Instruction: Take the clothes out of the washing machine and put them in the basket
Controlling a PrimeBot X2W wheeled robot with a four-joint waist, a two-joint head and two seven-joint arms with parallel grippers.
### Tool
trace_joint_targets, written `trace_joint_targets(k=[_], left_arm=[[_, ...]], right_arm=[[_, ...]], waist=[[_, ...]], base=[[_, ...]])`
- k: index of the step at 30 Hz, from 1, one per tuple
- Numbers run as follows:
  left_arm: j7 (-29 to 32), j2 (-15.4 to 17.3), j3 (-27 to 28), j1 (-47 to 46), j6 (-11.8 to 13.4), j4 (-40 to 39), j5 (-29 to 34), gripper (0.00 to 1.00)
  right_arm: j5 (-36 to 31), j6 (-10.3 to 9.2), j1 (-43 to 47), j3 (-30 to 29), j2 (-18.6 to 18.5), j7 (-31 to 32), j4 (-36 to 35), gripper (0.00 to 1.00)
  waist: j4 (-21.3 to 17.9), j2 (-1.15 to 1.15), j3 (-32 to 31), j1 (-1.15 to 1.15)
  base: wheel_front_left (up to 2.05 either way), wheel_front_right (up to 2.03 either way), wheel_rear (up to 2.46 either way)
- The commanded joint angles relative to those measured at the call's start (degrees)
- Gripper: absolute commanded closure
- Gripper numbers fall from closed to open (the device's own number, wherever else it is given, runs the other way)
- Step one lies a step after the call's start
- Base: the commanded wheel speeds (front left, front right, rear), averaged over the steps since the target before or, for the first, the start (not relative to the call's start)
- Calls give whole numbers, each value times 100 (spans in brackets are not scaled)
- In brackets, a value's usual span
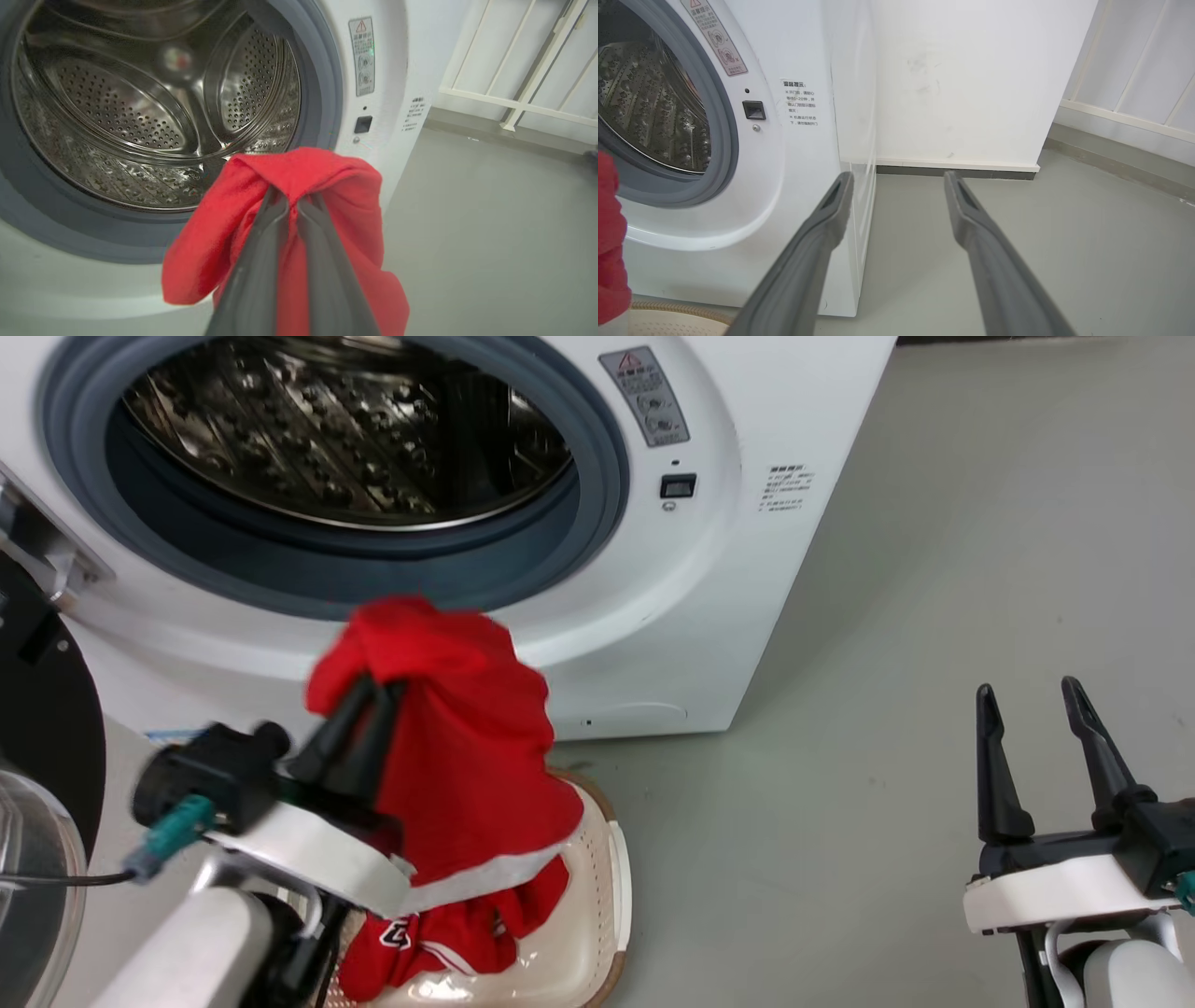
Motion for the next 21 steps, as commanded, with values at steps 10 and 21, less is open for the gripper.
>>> trace_joint_targets(k=[10,21], left_arm=[[25,-381,-764,-251,-676,1503,128,100],[40,-586,-1612,-1114,-1077,3147,537,100]], right_arm=[[88,-6,-399,9,3,-9,-57,0],[244,-6,-697,24,3,-9,-211,0]], waist=[[-178,0,876,1],[-535,0,1908,1]], base=[[0,0,0],[0,0,0]])
